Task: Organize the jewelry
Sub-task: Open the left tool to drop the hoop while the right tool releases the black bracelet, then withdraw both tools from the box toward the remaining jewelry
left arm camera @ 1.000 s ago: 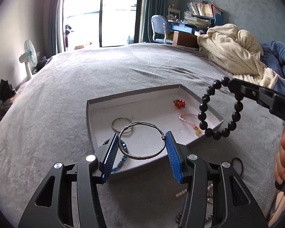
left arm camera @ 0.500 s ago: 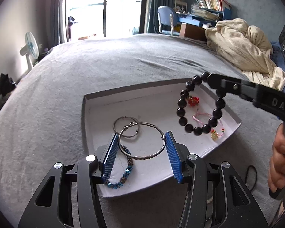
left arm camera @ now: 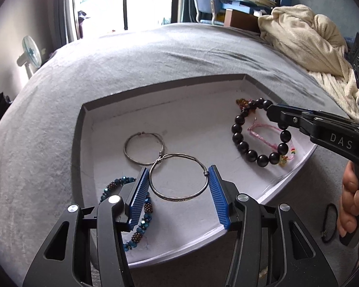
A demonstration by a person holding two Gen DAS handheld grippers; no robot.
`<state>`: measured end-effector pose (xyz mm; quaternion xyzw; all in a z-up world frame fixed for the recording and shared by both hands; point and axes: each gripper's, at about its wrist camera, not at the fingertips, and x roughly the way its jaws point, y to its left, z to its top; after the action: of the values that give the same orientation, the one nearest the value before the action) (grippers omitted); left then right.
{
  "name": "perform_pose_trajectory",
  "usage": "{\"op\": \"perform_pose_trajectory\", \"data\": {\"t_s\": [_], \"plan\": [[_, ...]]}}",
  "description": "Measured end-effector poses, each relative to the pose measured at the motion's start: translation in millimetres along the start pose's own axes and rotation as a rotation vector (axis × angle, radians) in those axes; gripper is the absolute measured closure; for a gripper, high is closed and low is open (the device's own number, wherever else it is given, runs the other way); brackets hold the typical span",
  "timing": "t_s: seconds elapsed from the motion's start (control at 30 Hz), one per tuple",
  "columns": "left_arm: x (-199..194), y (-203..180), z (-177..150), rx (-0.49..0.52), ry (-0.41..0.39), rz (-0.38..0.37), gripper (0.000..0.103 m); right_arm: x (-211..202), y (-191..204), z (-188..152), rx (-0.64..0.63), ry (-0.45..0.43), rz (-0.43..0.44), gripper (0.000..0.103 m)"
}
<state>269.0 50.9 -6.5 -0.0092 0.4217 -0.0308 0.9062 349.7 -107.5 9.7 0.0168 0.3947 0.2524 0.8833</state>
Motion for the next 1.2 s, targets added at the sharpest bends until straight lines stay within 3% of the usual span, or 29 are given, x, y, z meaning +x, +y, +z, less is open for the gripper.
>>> {"op": "perform_pose_trajectory", "data": {"t_s": [0.3, 0.57, 0.63, 0.77, 0.83, 0.9, 1.2], "plan": [[3.6, 0.8, 0.0, 0.004, 0.015, -0.003, 0.051, 9.3, -1.5, -8.0, -0.031, 0.033, -0.032, 0.089], [-1.4, 2.3, -1.1, 0.006, -0.002, 0.014, 0.041, 4.3, -2.8, -11.5, -0.051, 0.028, -0.056, 0.084], [-4.8, 2.8, -1.2, 0.003, -0.014, 0.019, 0.031, 0.7, -1.5, -12.3, -0.055, 0.016, -0.06, 0.071], [-13.4, 3.0, -1.9, 0.0, -0.039, 0.008, 0.026, -7.1, 0.3, -13.9, -0.062, -0.009, -0.056, 0.06], [-16.9, 3.5, -2.0, -0.002, -0.048, 0.01, 0.015, -11.9, 2.2, -14.9, -0.068, -0.021, -0.054, 0.047], [-21.9, 3.3, -2.7, -0.005, -0.067, 0.016, 0.012, -18.3, 3.5, -16.7, -0.073, -0.04, -0.058, 0.037], [-45.8, 9.0, -14.6, -0.038, -0.118, 0.027, 0.009, -46.4, 5.4, -33.4, -0.093, -0.114, -0.065, 0.019]]}}
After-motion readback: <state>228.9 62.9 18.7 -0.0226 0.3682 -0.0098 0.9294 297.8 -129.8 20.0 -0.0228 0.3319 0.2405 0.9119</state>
